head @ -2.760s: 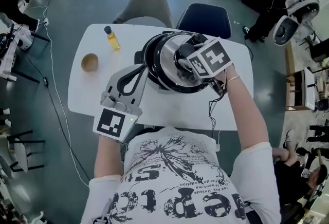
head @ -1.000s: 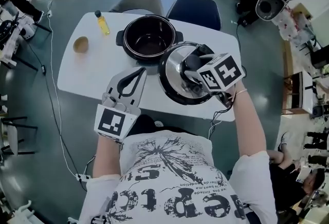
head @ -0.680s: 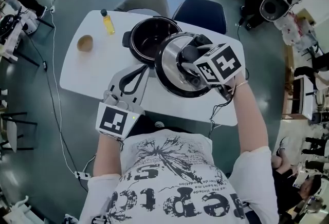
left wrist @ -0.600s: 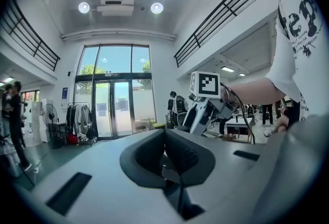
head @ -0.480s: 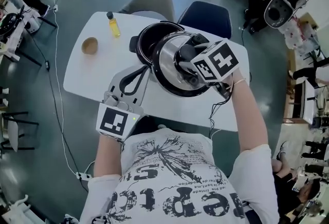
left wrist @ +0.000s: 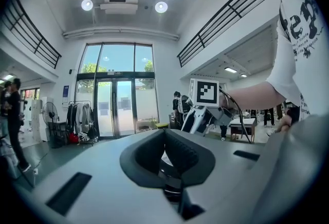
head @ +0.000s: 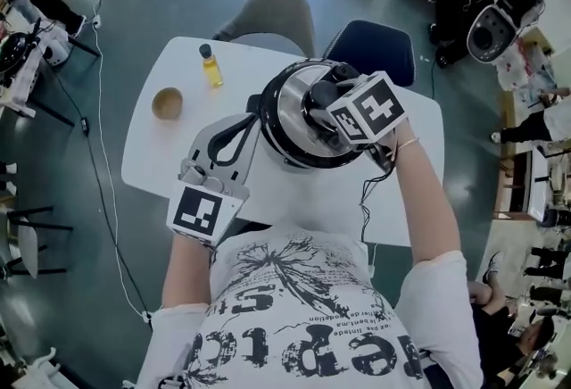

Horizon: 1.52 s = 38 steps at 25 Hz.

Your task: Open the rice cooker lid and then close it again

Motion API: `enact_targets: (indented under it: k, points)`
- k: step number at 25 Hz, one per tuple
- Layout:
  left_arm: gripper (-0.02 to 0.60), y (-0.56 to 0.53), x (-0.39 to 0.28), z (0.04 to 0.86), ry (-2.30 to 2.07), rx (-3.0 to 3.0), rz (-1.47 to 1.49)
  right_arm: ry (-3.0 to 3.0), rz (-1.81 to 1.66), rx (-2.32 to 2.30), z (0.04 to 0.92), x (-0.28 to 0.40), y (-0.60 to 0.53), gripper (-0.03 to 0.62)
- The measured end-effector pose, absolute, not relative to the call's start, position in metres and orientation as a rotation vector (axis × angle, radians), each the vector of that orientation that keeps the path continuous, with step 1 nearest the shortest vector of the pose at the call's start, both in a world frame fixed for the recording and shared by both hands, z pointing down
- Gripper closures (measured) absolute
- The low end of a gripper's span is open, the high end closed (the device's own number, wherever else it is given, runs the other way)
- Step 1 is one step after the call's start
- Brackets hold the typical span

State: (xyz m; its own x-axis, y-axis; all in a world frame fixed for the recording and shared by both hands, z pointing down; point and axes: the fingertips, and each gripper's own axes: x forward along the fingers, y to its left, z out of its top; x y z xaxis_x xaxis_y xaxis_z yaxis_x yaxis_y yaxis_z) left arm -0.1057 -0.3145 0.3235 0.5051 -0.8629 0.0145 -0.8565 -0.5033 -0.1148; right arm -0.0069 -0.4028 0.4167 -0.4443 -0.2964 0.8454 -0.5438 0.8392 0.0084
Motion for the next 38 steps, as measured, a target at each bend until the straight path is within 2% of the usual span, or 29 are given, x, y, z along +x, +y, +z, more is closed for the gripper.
enact_targets:
  k: [8,22,30,33,38]
  points:
    - [0.568,-0.350,-0.133,0.339,1.476,-2.677,-0.092,-2.020,0.392,0.629,0.453,-0.029,-0.432,0.303]
    - [0.568,-0.354,-0.135,0.358,1.455,-2.712,-0.116,-1.969,0.406,0.674,0.486,-0.028,-0.439,0.300]
    - [0.568,-0.345,-0.119,0.347,1.434,-2.720,-0.124,-2.006,0.362,0.706,0.474,-0.025,-0.435,0.291]
    - [0.568,-0.342,-0.115,0.341,1.424,-2.714,-0.122,-2.053,0.254,0.743,0.462,-0.024,-0.438,0.238]
    - [0.568,-0.335,-0.110,0.335,1.442,-2.693,-0.108,-2.211,0.246,0.819,0.427,-0.019,-0.430,0.233]
